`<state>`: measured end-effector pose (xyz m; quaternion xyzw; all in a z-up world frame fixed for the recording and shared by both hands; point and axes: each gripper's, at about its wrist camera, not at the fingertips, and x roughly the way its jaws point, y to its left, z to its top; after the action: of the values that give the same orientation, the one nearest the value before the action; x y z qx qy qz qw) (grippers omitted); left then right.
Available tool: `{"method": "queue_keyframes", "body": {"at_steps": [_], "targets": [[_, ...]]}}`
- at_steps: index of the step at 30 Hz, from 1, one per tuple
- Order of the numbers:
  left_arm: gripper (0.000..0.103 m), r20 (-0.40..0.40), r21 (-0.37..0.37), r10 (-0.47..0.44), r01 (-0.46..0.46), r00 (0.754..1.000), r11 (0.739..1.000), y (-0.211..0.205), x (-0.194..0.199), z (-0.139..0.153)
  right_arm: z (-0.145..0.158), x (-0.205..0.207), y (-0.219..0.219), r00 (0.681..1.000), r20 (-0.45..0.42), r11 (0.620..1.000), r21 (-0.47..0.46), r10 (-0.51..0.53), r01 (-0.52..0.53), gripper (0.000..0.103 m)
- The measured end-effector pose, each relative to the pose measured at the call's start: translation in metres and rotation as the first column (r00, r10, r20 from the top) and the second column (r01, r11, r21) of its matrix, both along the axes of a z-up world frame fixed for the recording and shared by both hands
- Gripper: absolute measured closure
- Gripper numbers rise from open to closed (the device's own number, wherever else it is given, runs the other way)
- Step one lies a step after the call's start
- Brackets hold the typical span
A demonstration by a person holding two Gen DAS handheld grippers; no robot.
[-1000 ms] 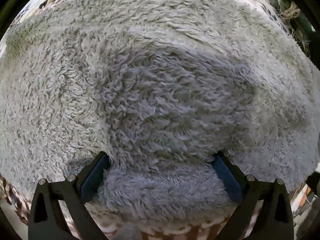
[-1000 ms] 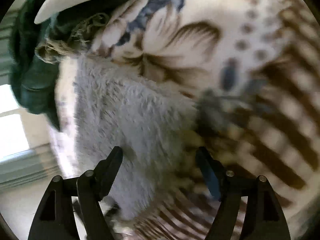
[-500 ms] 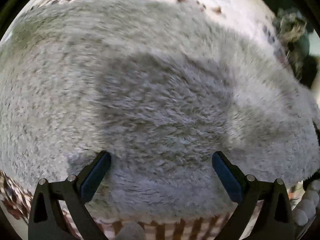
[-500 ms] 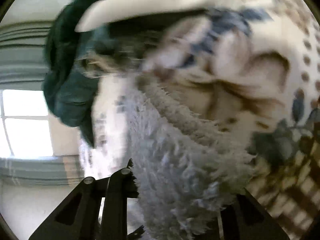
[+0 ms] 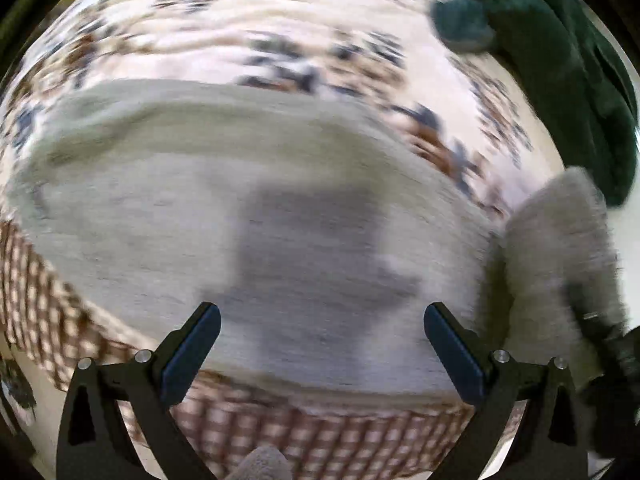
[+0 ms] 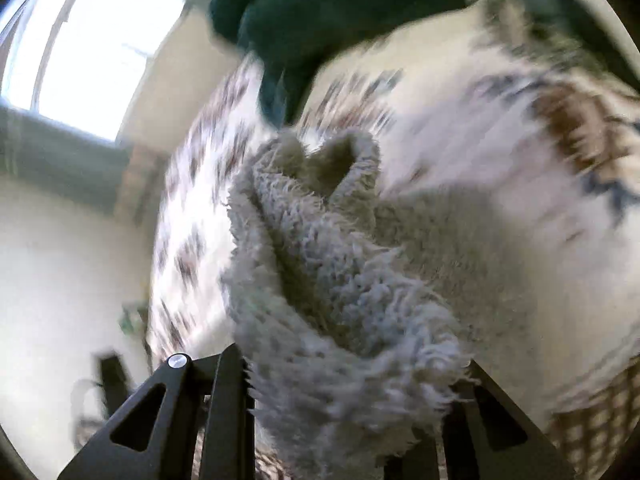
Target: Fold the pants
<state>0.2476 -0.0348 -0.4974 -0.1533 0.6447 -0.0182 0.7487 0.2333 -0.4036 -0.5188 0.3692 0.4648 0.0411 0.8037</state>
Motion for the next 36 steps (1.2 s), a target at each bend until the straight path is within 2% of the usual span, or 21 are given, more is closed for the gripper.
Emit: {"method": "queue_keyframes", "body": {"at_steps": [3,4,6,7,8,10,12,13,16,19,23,25,26,27,29,30,34,36], "targets": [[0.0,-0.024,0.028,0.051,-0.05,0.998,0.998,0.04,-0.013,-0.007,-0.044,0.013,0.08,0.989,-0.094,0.99,-0.073,0.115,-0.122,0.079],[0.0,-0.034,0.03,0.067,-0.066,0.997,0.997,0.054,-0.014,-0.01,-0.063,0.018,0.109,0.976,-0.153,0.98,-0.102,0.153,-0.17,0.076],[0.0,-0.035,0.036,0.092,-0.09,0.995,0.995,0.079,-0.016,-0.011,-0.085,0.024,0.14,0.949,-0.245,0.968,-0.1,0.199,-0.229,0.07],[0.0,-0.031,0.043,0.098,-0.096,0.995,0.994,0.086,-0.018,-0.008,-0.091,0.025,0.159,0.933,-0.287,0.959,-0.113,0.218,-0.259,0.059],[0.0,-0.024,0.044,0.102,-0.101,0.994,0.994,0.094,-0.019,-0.005,-0.09,0.025,0.17,0.928,-0.286,0.952,-0.118,0.24,-0.282,0.052],[0.0,-0.009,0.043,0.109,-0.108,0.994,0.993,0.105,-0.016,0.0,-0.083,0.022,0.188,0.917,-0.241,0.931,-0.102,0.318,-0.349,0.018],[0.0,0.001,0.015,0.104,-0.104,0.995,0.994,0.106,-0.012,0.006,-0.07,0.012,0.194,0.907,-0.197,0.922,-0.03,0.373,-0.386,0.015],[0.0,0.012,-0.007,0.087,-0.087,0.996,0.996,0.101,-0.007,0.009,-0.064,0.005,0.186,0.912,-0.188,0.929,0.004,0.364,-0.37,0.015],[0.0,0.044,-0.045,0.016,-0.014,0.999,0.999,0.076,0.007,0.018,-0.052,-0.006,0.151,0.938,-0.2,0.958,0.009,0.283,-0.287,0.015],[0.0,0.041,-0.094,-0.075,0.078,0.996,0.993,0.035,0.029,0.014,-0.051,-0.022,0.093,0.954,-0.257,0.985,-0.037,0.154,-0.169,0.015],[0.0,0.0,-0.11,-0.194,0.193,0.981,0.975,-0.025,0.057,-0.01,-0.061,-0.037,0.019,0.946,-0.324,0.992,-0.123,-0.011,-0.03,0.015],[0.0,-0.018,-0.09,-0.24,0.238,0.971,0.967,-0.05,0.066,-0.026,-0.066,-0.042,-0.01,0.932,-0.354,0.989,-0.145,-0.08,0.03,0.015],[0.0,-0.032,-0.061,-0.262,0.26,0.964,0.964,-0.059,0.068,-0.033,-0.067,-0.045,-0.024,0.926,-0.362,0.988,-0.144,-0.106,0.057,0.015],[0.0,-0.06,-0.001,-0.27,0.271,0.961,0.963,-0.062,0.069,-0.044,-0.069,-0.048,-0.032,0.922,-0.369,0.987,-0.147,-0.121,0.07,0.015],[0.0,-0.12,0.091,-0.255,0.267,0.959,0.96,-0.051,0.066,-0.058,-0.076,-0.052,-0.041,0.913,-0.386,0.985,-0.157,-0.134,0.078,0.015],[0.0,-0.149,0.112,-0.218,0.235,0.965,0.965,-0.034,0.064,-0.066,-0.077,-0.053,-0.043,0.911,-0.39,0.985,-0.153,-0.136,0.082,0.015],[0.0,-0.175,0.08,-0.081,0.096,0.981,0.992,0.029,0.051,-0.066,-0.09,-0.06,-0.042,0.903,-0.41,0.989,-0.118,-0.13,0.089,0.015],[0.0,-0.153,0.106,-0.042,0.059,0.987,0.993,0.047,0.041,-0.052,-0.09,-0.054,-0.033,0.902,-0.413,0.99,-0.108,-0.125,0.088,0.015]]}}
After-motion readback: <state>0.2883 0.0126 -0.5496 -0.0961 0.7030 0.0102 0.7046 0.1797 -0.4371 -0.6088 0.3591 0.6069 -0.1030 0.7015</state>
